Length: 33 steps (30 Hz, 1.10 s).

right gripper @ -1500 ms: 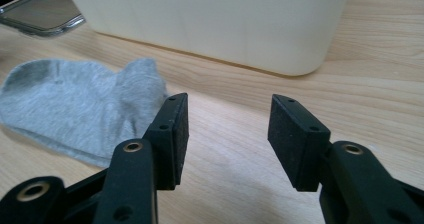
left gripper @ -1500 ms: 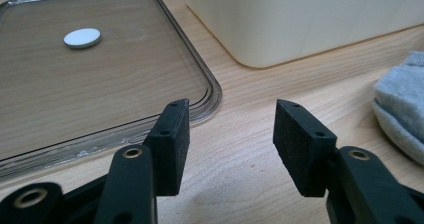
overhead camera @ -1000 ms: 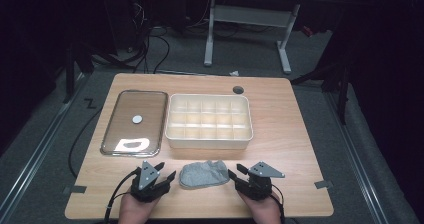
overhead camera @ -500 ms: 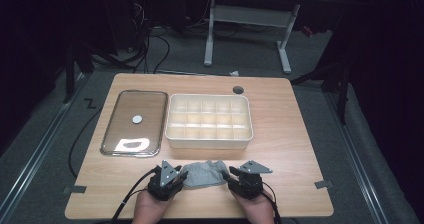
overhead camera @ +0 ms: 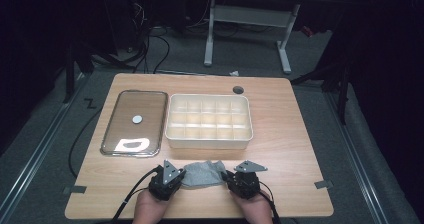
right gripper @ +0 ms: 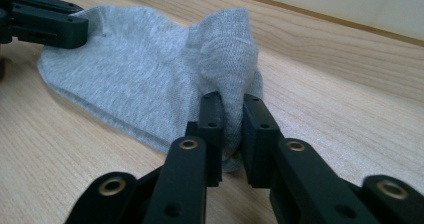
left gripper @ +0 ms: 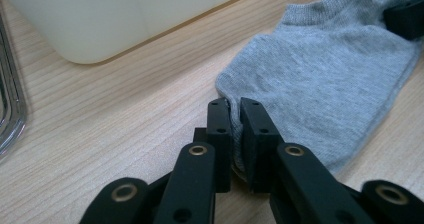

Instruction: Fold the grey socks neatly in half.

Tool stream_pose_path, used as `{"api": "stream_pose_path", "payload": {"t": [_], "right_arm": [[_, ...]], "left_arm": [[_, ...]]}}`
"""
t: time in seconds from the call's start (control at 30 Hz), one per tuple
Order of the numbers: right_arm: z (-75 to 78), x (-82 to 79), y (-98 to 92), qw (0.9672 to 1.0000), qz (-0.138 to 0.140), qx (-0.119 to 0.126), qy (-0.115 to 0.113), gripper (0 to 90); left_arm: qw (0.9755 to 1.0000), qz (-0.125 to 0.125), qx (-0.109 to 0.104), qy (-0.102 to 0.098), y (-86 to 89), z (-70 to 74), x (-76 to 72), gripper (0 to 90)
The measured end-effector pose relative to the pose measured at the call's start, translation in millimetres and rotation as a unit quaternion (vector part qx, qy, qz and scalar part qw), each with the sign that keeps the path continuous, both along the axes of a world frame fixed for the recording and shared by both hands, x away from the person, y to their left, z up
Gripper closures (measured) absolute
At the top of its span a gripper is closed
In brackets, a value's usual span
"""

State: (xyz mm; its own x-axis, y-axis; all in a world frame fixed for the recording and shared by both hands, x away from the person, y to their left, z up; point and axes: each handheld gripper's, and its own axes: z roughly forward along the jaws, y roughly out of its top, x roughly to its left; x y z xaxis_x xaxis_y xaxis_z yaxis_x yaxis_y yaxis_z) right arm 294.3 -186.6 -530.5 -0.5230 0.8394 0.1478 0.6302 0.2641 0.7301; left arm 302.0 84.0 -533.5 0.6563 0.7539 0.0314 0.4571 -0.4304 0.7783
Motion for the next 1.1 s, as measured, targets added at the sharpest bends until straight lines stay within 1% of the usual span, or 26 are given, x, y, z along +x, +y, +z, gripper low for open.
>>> {"api": "stream_pose_path", "payload": {"t": [0.13,0.2,0.23,0.27,0.33,0.37,0.4,0.43,0.47,0.5,0.53,0.57,0.6,0.63,0.67,0.7,0.73,0.77,0.8,0.87,0.9,0.93,0.97,1.0,1.03,1.1], "right_arm": [[5.0,-4.2,-1.9,0.9997,0.007,0.020,-0.014,83.3],[9.4,-6.9,-1.7,0.9992,0.009,0.030,-0.026,83.3],[9.4,-6.9,-1.7,0.9992,0.009,0.030,-0.026,83.3],[12.6,-9.5,0.3,0.9986,0.014,0.034,-0.037,83.3],[13.5,-10.1,1.9,0.9985,0.017,0.031,-0.041,83.3],[13.4,-10.6,4.6,0.9986,0.020,0.026,-0.042,83.2],[13.2,-10.7,5.2,0.9987,0.020,0.026,-0.040,83.2],[13.2,-10.7,5.2,0.9987,0.020,0.026,-0.040,83.2],[12.4,-10.2,6.1,0.9987,0.024,0.023,-0.039,83.1],[12.3,-10.3,6.3,0.9987,0.024,0.022,-0.040,83.1],[12.2,-10.6,6.8,0.9986,0.025,0.023,-0.040,83.1],[12.2,-10.8,7.1,0.9986,0.025,0.024,-0.039,83.1],[12.1,-11.0,7.7,0.9986,0.026,0.023,-0.039,83.1],[11.9,-11.1,8.0,0.9986,0.027,0.022,-0.040,83.1],[11.5,-11.2,8.4,0.9985,0.028,0.022,-0.040,83.1],[11.3,-11.2,8.5,0.9985,0.029,0.022,-0.040,83.1],[11.2,-11.3,8.6,0.9985,0.029,0.023,-0.040,83.1],[11.2,-11.3,8.6,0.9985,0.029,0.023,-0.040,83.1],[11.1,-11.4,8.0,0.9985,0.027,0.024,-0.040,83.1],[11.3,-11.9,7.3,0.9986,0.026,0.025,-0.039,83.0],[11.3,-12.0,6.5,0.9984,0.025,0.027,-0.042,83.1],[12.2,-12.3,5.2,0.9979,0.027,0.034,-0.048,83.1],[13.1,-12.4,4.6,0.9976,0.027,0.039,-0.051,83.1],[15.0,-12.9,3.7,0.9971,0.025,0.045,-0.055,83.2],[16.5,-13.3,3.2,0.9968,0.024,0.048,-0.059,83.2],[18.6,-14.2,3.6,0.9964,0.024,0.049,-0.065,83.3]], "left_arm": [[1.0000,0.002,0.007,-0.004,2.5,-0.1,1.6,84.9],[0.9999,0.004,0.010,-0.006,3.2,-0.1,2.4,84.9],[0.9999,0.004,0.010,-0.006,3.2,-0.1,2.4,84.9],[0.9998,0.007,0.016,-0.007,3.0,0.8,3.5,84.8],[0.9997,0.010,0.019,-0.007,2.2,2.1,3.9,84.1],[0.9998,0.011,0.013,-0.003,1.4,4.6,4.3,76.5],[0.9999,0.009,0.003,-0.005,-0.3,8.0,3.4,73.8],[0.9999,0.009,0.003,-0.005,-0.3,8.0,3.4,70.6],[0.9998,0.009,-0.004,-0.018,-5.5,14.4,1.2,70.7],[0.9996,0.005,-0.011,-0.026,-11.0,19.3,0.0,72.1],[0.9994,0.002,-0.012,-0.031,-15.0,22.0,-0.6,76.2],[0.9993,-0.001,-0.012,-0.035,-23.2,25.3,-0.6,79.7],[0.9995,-0.002,-0.011,-0.031,-28.9,26.4,0.4,84.3],[0.9998,-0.006,-0.013,-0.016,-38.4,26.8,3.4,86.5],[0.9998,-0.007,-0.016,-0.006,-43.6,26.1,5.4,88.3],[0.9999,-0.004,-0.012,0.002,-50.0,24.3,8.0,88.9],[1.0000,-0.001,-0.002,0.009,-56.9,20.5,10.6,89.4],[1.0000,-0.001,-0.002,0.009,-56.9,20.5,10.6,90.0],[0.9998,0.001,0.007,0.019,-64.0,14.0,12.8,90.0],[0.9996,-0.001,0.018,0.023,-70.3,7.5,12.9,90.0],[0.9996,-0.005,0.026,0.010,-74.0,6.0,11.0,90.0],[0.9995,-0.008,0.031,0.005,-76.5,5.6,10.0,90.0],[0.9995,-0.008,0.031,0.005,-76.5,5.6,10.0,90.0],[0.9990,-0.013,0.041,-0.007,-82.5,4.9,8.0,90.0],[0.9990,-0.013,0.041,-0.007,-82.5,4.9,8.0,90.0],[0.9987,-0.015,0.045,-0.017,-86.0,3.7,6.9,89.9]]}}
